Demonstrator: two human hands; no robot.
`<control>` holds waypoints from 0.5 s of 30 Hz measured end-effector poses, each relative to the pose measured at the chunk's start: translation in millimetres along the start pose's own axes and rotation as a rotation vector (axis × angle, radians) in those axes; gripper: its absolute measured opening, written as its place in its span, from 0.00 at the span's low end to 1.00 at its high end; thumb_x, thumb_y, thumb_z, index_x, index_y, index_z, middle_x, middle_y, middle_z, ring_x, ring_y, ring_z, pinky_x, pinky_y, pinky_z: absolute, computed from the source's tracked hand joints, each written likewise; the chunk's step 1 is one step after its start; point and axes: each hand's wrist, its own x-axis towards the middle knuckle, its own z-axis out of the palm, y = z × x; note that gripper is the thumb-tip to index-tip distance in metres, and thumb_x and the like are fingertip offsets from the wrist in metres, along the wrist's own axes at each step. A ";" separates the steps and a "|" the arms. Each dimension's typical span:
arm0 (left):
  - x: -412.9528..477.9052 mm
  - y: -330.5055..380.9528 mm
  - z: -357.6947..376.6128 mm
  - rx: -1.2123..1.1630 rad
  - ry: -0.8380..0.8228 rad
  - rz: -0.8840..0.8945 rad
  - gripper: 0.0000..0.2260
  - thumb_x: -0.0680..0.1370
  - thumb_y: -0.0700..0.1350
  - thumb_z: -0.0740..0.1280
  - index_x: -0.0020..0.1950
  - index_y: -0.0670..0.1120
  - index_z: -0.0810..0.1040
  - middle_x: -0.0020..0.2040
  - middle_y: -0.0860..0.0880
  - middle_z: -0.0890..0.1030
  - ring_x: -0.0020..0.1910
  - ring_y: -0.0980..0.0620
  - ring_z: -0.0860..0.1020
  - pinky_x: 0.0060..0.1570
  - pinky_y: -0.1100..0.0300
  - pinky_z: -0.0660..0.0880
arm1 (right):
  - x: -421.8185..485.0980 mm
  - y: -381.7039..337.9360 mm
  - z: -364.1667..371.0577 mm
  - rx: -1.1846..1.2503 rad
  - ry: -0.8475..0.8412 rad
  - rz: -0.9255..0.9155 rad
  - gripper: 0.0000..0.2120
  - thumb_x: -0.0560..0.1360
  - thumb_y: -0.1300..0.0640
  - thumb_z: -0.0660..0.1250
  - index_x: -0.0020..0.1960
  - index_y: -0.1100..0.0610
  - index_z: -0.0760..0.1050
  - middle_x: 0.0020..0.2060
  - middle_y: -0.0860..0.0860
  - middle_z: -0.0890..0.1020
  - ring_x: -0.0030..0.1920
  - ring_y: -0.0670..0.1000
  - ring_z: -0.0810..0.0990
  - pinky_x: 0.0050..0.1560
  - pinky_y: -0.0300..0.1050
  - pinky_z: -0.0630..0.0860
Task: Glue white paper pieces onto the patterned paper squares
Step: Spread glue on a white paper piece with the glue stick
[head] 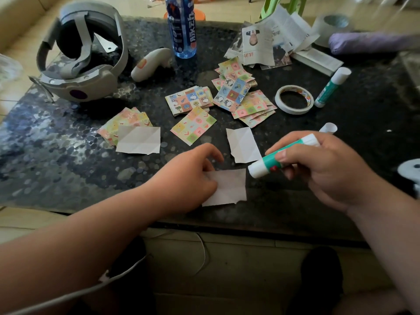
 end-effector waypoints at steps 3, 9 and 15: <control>2.7 0.2 -2.6 0.020 -0.035 -0.018 0.11 0.77 0.41 0.68 0.52 0.58 0.79 0.46 0.58 0.81 0.37 0.69 0.75 0.32 0.73 0.67 | -0.5 2.1 2.2 0.000 0.013 0.029 0.10 0.66 0.58 0.69 0.41 0.63 0.84 0.34 0.57 0.83 0.32 0.49 0.75 0.30 0.36 0.73; 2.5 -3.9 8.0 0.136 -0.006 -0.026 0.10 0.79 0.46 0.69 0.55 0.61 0.77 0.45 0.62 0.77 0.40 0.66 0.73 0.35 0.74 0.65 | -2.8 0.8 5.7 -0.045 0.012 0.056 0.04 0.73 0.64 0.71 0.42 0.62 0.85 0.35 0.60 0.81 0.31 0.47 0.76 0.31 0.37 0.74; 2.6 -6.5 11.7 0.204 -0.029 0.024 0.03 0.80 0.50 0.68 0.52 0.57 0.81 0.52 0.57 0.76 0.47 0.60 0.73 0.47 0.67 0.67 | -3.0 5.4 12.6 -0.211 0.039 0.076 0.04 0.73 0.59 0.73 0.42 0.54 0.86 0.40 0.64 0.83 0.35 0.49 0.78 0.41 0.49 0.77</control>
